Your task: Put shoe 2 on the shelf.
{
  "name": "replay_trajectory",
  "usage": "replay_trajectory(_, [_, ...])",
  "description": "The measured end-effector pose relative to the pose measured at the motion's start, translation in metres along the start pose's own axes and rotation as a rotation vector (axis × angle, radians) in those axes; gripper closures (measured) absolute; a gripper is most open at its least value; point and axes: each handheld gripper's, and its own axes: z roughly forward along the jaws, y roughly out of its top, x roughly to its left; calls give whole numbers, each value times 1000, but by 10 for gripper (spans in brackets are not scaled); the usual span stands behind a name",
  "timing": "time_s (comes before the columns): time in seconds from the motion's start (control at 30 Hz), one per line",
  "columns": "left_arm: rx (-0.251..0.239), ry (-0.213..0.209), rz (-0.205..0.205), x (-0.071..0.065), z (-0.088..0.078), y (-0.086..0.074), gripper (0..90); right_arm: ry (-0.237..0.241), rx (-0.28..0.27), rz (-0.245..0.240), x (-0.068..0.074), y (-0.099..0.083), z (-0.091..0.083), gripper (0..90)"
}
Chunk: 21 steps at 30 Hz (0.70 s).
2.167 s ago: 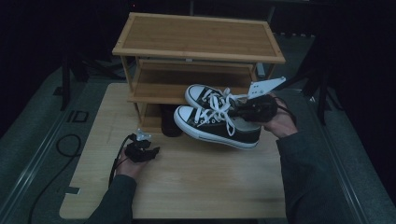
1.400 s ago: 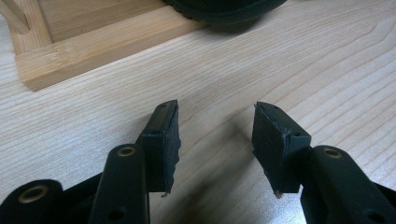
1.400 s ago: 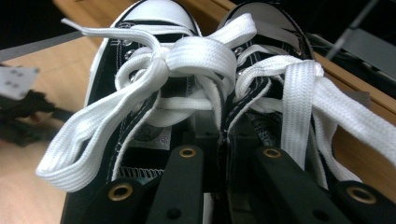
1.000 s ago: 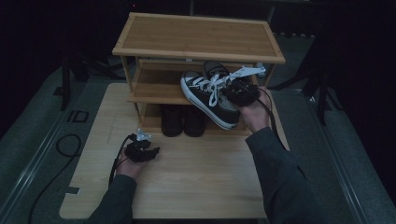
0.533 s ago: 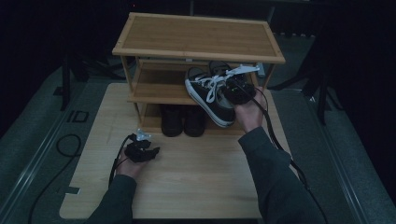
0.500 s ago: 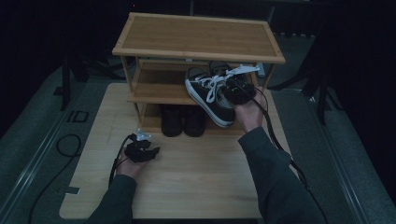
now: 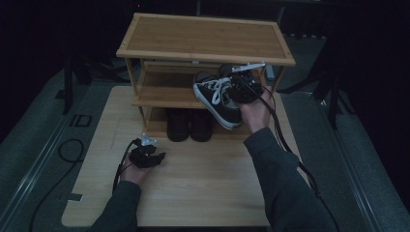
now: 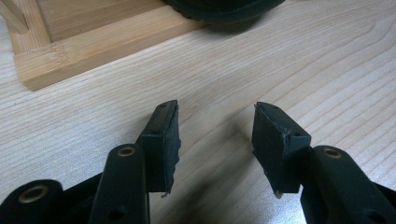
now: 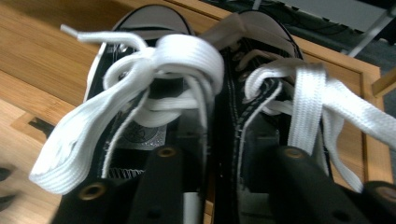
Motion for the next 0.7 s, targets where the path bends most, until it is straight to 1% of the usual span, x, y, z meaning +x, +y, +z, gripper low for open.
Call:
replay_trajectory(0.07, [0, 0, 0, 0, 0, 0, 514, 4, 2, -8, -1, 0, 0, 680])
replay_trajectory(0.13, [0, 0, 0, 0, 0, 0, 514, 15, 6, -28, -3, 1, -1, 653])
replay_trajectory(0.23, [0, 2, 1, 0, 0, 0, 514, 30, 7, -45, -5, 1, -2, 630])
replay_trajectory(0.33, [0, 2, 1, 0, 0, 0, 514, 36, 6, -55, -7, 1, -2, 605])
replay_trajectory(0.63, [0, 0, 1, 0, 0, 0, 514, 45, 0, -56, -8, 0, -2, 561])
replay_trajectory(0.7, [0, 2, 2, 0, 0, 0, 514, 48, -4, -41, -9, 0, -3, 549])
